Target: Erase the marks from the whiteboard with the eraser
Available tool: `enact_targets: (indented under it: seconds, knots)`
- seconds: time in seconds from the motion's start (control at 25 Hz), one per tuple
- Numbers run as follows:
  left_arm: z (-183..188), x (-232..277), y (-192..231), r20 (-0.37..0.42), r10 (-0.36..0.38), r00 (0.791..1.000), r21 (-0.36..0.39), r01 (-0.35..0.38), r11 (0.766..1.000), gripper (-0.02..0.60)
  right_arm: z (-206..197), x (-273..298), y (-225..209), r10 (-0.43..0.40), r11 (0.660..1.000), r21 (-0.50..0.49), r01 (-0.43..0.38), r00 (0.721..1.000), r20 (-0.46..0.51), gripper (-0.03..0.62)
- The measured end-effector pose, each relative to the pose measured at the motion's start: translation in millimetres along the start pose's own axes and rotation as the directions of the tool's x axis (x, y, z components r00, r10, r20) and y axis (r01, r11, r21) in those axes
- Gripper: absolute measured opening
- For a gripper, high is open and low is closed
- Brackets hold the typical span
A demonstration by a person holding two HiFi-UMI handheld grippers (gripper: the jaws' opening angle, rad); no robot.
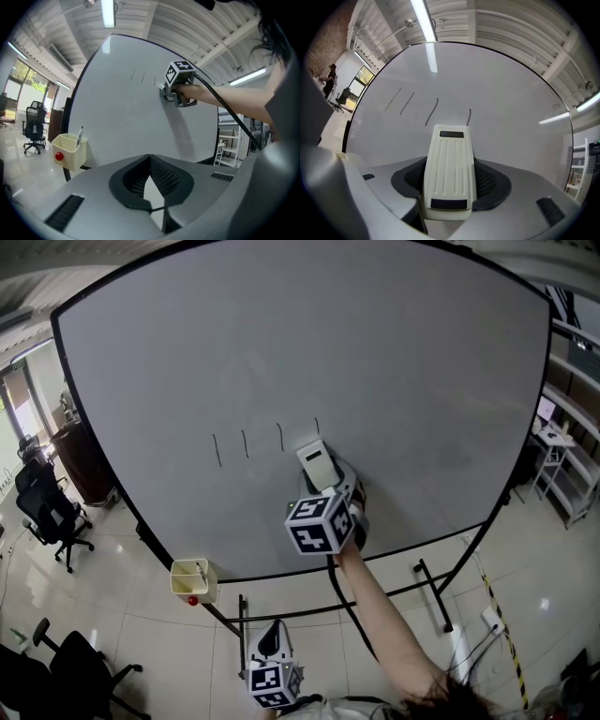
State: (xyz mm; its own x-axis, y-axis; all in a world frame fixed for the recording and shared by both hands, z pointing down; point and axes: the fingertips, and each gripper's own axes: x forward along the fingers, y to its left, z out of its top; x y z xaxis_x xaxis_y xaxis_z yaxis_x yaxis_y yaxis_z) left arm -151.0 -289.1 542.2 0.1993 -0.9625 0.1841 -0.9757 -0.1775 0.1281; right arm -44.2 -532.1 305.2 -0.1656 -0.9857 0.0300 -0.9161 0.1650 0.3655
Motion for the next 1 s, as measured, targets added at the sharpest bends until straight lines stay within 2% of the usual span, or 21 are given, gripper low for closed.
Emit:
enact_targets:
  seconds: [0.12, 0.24, 0.36, 0.52, 0.56, 0.64, 0.8, 1.0]
  knots:
    - [-2.0, -3.0, 7.2, 0.004, 0.021, 1.0, -0.008, -0.021, 1.0, 0.0, -0.2, 2.6, 13.2, 0.038, 0.999, 0.006, -0.038, 0.999, -0.013, 0.284]
    - [-0.3, -8.4, 9.8, 0.007, 0.025, 1.0, -0.012, -0.025, 1.0, 0.0, 2.9, -5.1, 1.4, 0.043, 0.998, 0.049, -0.043, 0.999, 0.012, 0.284]
    - [-1.4, -16.0, 18.0, 0.009, 0.043, 0.999, -0.016, -0.043, 0.999, 0.0, 7.2, -19.2, -45.7, -0.028, 0.985, 0.173, 0.02, 0.999, 0.043, 0.284]
    - [-4.1, -29.5, 39.0, 0.014, 0.087, 0.996, -0.028, -0.087, 0.996, 0.0, -10.8, -25.8, -129.8, -0.16, 0.927, 0.345, 0.148, 0.987, 0.007, 0.284]
    - [-2.6, -32.7, 43.5, 0.017, 0.097, 0.995, -0.031, -0.097, 0.995, 0.0, -17.4, -26.1, -144.9, -0.179, 0.912, 0.374, 0.168, 0.984, -0.006, 0.284]
    - [1.5, -38.0, 51.7, 0.028, 0.117, 0.993, -0.035, -0.116, 0.993, 0.0, -30.4, -29.6, -157.7, -0.169, 0.894, 0.419, 0.159, 0.985, -0.012, 0.284]
    - [0.6, -47.6, 62.2, 0.022, 0.124, 0.992, -0.039, -0.123, 0.992, 0.0, -66.7, -68.4, -135.2, -0.104, 0.909, 0.404, 0.1, 0.995, -0.014, 0.287]
    - [-14.5, -54.1, 48.9, -0.009, 0.076, 0.997, -0.039, -0.076, 0.996, 0.0, -154.2, -147.6, -72.9, 0.012, 0.896, 0.442, 0.045, 0.992, -0.125, 0.286]
